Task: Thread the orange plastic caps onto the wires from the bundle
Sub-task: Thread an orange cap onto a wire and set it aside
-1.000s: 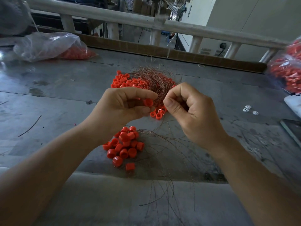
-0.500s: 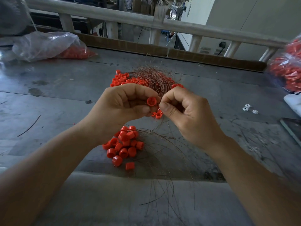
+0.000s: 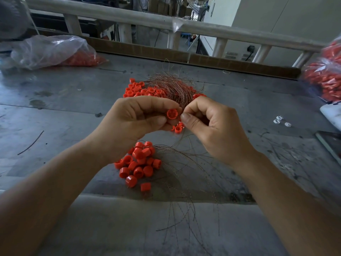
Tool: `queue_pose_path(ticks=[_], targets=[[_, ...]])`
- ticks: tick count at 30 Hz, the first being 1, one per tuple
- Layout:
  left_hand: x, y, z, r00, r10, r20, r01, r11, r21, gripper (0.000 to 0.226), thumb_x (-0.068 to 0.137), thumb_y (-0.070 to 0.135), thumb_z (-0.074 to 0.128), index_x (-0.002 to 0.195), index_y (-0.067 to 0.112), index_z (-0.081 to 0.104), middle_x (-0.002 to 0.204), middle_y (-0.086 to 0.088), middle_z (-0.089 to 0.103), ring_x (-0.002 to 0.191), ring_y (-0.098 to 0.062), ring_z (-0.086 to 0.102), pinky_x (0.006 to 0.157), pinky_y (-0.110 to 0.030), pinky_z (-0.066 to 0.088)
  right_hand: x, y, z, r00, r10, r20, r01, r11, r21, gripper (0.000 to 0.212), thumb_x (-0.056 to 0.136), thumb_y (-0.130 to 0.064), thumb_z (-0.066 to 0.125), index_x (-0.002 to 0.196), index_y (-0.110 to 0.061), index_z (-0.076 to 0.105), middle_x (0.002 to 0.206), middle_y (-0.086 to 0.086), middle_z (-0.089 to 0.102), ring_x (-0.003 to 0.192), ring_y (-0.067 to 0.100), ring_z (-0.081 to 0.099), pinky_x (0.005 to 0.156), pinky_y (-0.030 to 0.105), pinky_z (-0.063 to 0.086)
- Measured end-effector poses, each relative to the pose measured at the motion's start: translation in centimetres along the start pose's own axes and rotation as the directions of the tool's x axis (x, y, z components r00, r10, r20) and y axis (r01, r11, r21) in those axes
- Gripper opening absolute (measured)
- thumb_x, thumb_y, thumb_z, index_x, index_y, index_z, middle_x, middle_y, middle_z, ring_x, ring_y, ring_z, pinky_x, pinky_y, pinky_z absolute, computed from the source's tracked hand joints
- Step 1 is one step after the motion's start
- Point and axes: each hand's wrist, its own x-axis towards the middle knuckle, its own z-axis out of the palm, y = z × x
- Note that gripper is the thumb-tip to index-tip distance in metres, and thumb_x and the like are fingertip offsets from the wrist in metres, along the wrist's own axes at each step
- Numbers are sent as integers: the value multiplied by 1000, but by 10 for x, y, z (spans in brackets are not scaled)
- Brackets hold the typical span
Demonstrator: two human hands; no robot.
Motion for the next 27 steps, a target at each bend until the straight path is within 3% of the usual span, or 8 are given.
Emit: queue_pose_path(ticks=[8, 13, 17, 24, 27], targets=[[0, 1, -2, 1000, -16, -11, 16, 1000, 9, 32, 73, 5, 57, 97, 21, 72, 96, -4, 72, 92, -20, 68, 77, -22, 53, 0, 0, -2, 1000, 23, -2, -23, 1000, -8, 17, 86, -8, 60, 72, -17, 56, 52, -16, 45, 49, -1, 46, 48, 9, 34], [-2, 3, 0, 1000, 6, -24, -5, 1000, 5, 27, 71, 5, 59, 89, 19, 74, 91, -3, 73, 84, -15, 69, 72, -20, 53, 0, -1, -1, 999, 33, 4, -33, 999, -20, 21, 86, -9, 60, 71, -21, 54, 53, -14, 47, 52, -1, 47, 49, 10, 36], [-2, 4, 0, 1000, -1, -23, 0, 999, -37, 26, 69, 9, 64, 89, 20, 74, 90, -2, 73, 82, -14, 69, 70, -19, 53, -1, -2, -3, 999, 30, 11, -30, 999, 15, 16, 87, -5, 58, 74, -15, 57, 56, -12, 48, 54, 2, 48, 49, 12, 37], [-2, 5, 0, 1000, -22, 8, 23, 990, -138, 22, 64, 11, 69, 84, 17, 76, 87, -4, 73, 78, -14, 70, 66, -19, 54, -1, -2, -3, 998, 49, 40, -50, 999, 13, 16, 87, -7, 59, 75, -18, 59, 59, -9, 56, 57, 13, 56, 53, 28, 48], [-3, 5, 0, 998, -29, 53, 38, 985, -169, 23, 64, 12, 65, 84, 16, 75, 85, -5, 73, 77, -15, 70, 66, -18, 54, -2, -2, -1, 995, 60, 78, -62, 998, 26, 14, 86, -7, 60, 75, -16, 62, 60, 3, 61, 56, 21, 58, 54, 39, 48]])
